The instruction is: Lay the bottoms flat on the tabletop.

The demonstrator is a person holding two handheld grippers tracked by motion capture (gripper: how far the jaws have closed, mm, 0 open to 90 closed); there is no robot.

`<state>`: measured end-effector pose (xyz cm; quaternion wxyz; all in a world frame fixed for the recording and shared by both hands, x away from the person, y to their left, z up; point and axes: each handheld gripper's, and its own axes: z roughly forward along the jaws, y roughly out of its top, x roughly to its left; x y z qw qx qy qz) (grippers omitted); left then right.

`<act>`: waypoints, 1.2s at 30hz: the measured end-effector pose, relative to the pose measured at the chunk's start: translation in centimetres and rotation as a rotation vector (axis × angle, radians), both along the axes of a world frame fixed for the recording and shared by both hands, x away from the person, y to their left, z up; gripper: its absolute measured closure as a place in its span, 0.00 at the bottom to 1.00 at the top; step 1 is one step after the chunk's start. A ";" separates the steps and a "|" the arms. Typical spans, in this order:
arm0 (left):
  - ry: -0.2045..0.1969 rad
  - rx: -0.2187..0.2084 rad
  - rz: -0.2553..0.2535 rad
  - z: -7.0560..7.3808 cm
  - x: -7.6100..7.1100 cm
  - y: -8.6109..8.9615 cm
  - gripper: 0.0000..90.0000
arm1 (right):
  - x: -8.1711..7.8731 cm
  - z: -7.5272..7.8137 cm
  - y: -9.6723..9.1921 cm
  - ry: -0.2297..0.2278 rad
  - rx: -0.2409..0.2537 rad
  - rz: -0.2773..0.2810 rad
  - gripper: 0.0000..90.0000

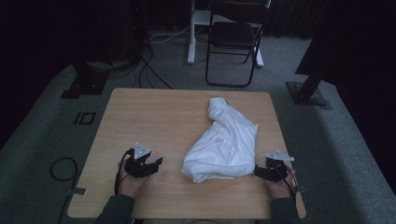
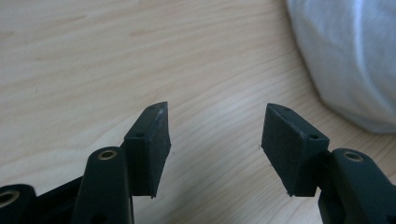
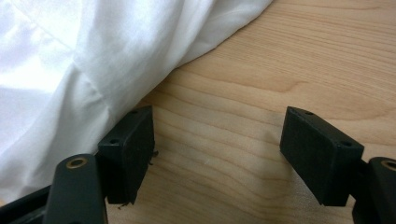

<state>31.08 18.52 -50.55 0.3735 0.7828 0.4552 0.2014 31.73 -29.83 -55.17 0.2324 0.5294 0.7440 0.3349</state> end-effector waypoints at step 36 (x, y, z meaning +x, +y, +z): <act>-0.088 -0.010 -0.268 5.7 1.7 -9.4 0.51 | -0.1 0.0 0.1 0.001 0.001 0.011 0.29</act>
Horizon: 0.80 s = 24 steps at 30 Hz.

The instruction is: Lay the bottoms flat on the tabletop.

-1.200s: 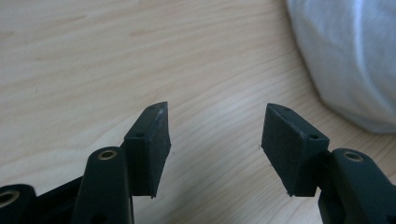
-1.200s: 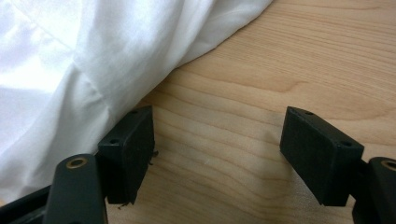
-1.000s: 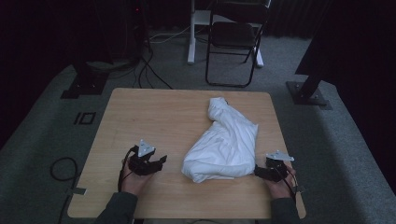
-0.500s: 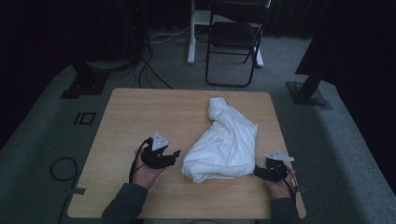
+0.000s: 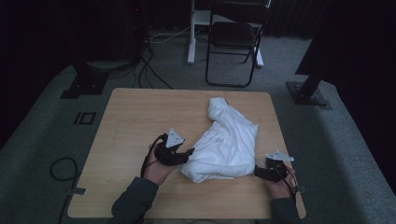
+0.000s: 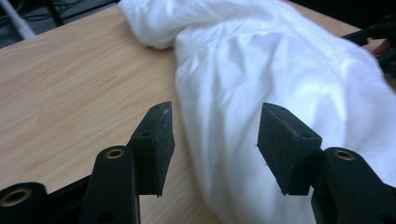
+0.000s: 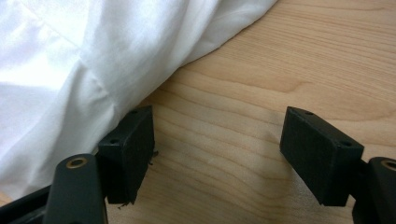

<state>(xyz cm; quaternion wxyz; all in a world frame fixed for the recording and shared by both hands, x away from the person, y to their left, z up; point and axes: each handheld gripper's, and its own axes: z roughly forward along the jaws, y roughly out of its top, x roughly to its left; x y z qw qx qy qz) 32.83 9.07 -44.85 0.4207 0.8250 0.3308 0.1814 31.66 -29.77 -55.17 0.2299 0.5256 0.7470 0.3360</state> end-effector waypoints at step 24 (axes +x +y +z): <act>0.131 0.016 0.104 -3.4 2.0 2.7 0.98 | -0.1 0.0 0.0 0.000 -0.001 0.004 0.29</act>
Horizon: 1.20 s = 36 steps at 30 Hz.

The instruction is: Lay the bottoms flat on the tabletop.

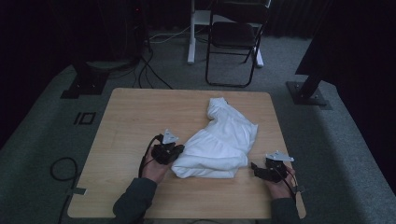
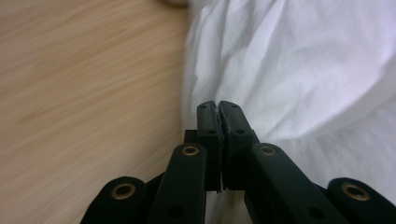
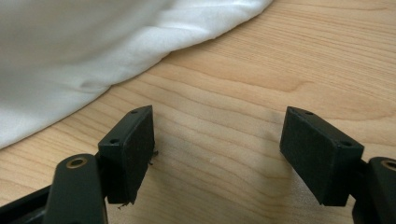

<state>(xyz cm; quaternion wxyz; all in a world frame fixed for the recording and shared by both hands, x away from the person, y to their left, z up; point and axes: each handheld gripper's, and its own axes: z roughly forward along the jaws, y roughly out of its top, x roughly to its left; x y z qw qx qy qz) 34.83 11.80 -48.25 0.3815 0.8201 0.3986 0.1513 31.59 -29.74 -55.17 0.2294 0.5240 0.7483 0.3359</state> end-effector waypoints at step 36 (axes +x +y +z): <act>-0.058 -0.128 0.079 2.0 -3.2 5.0 0.67 | 0.0 0.0 0.0 -0.001 -0.001 0.001 0.29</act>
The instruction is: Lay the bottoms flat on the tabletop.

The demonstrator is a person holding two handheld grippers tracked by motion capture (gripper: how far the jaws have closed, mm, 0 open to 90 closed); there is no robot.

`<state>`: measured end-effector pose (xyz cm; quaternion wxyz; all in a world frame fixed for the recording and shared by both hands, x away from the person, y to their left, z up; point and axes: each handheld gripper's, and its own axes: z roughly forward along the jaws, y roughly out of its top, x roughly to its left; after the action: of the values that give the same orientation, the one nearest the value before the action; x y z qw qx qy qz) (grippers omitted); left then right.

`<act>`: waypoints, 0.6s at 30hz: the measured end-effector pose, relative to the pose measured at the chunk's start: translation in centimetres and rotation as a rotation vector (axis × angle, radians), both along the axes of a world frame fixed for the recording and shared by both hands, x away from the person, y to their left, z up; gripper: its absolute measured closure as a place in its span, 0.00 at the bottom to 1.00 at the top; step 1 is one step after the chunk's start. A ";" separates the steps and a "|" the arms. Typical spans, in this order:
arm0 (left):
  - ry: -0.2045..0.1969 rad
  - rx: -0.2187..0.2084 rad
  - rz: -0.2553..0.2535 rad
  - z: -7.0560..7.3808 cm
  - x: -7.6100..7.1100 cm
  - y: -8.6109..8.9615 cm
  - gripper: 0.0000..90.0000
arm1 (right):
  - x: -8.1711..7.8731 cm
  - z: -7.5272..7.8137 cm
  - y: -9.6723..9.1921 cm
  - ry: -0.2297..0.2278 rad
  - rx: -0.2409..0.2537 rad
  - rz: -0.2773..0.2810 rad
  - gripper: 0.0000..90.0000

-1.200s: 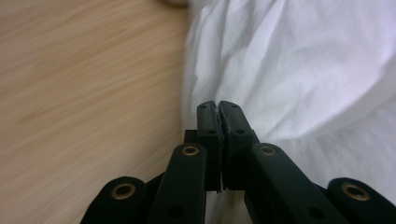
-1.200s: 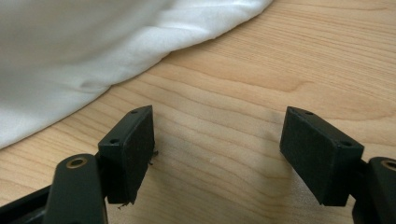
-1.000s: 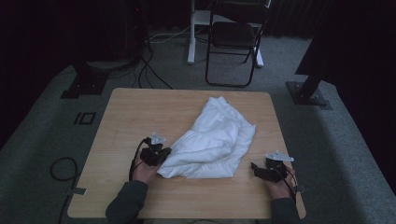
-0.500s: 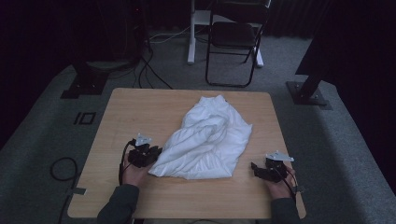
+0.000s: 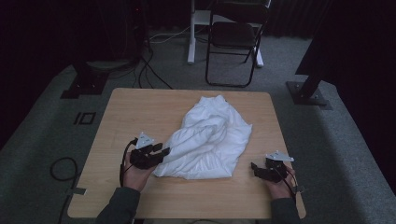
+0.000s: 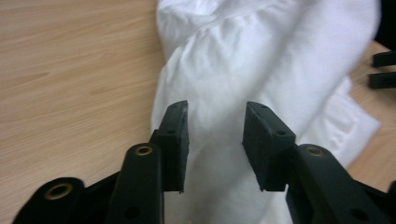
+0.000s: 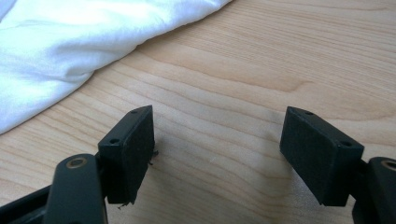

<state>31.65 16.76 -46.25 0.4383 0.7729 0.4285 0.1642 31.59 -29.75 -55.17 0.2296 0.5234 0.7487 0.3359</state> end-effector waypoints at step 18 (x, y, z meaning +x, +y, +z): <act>0.029 0.036 0.119 -1.2 1.3 1.5 0.98 | 0.0 0.0 0.0 0.000 0.000 0.000 0.29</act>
<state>32.98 18.23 -47.47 0.4076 0.7559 0.4771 0.1865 31.59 -29.75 -55.17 0.2298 0.5232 0.7488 0.3359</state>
